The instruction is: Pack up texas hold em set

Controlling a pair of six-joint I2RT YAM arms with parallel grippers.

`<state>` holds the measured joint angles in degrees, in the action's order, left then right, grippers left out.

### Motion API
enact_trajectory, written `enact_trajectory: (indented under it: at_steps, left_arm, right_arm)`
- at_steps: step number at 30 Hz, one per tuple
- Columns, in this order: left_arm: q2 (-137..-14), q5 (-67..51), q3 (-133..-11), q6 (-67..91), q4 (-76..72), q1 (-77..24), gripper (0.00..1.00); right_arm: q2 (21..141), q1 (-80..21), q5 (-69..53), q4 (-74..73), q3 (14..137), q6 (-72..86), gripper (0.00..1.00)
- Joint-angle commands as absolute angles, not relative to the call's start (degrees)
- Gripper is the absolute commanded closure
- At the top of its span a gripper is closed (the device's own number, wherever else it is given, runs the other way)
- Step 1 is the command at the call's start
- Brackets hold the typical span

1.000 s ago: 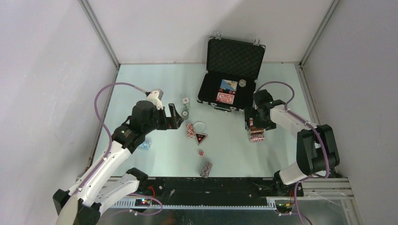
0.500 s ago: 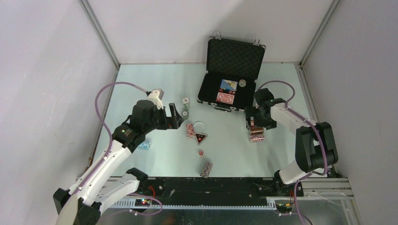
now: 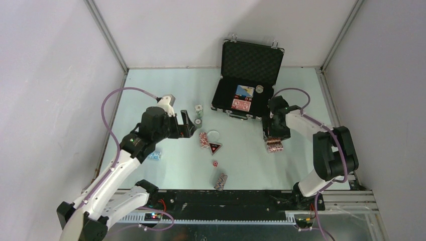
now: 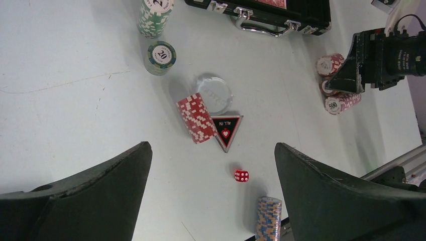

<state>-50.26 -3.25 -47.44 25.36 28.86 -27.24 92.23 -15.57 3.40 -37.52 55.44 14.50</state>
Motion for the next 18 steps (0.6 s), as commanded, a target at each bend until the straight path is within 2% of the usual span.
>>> enact_trajectory:
  at_steps: [1, 12, 18]
  left_arm:
    - [-49.7, -3.5, -49.8, 24.2, 27.9, -27.5, 0.0]
    - [-48.8, -4.6, -48.7, 25.1, 27.7, -27.5, 0.0]
    - [-48.2, -5.3, -48.1, 25.6, 27.2, -27.5, 0.0]
  right_arm:
    - [87.9, -17.5, 3.6, -38.5, 57.6, 16.0, 0.42]
    - [76.3, -18.2, 2.8, -40.9, 60.0, 16.6, 0.44]
    - [78.8, -18.1, -1.7, -34.0, 67.3, 9.1, 0.46]
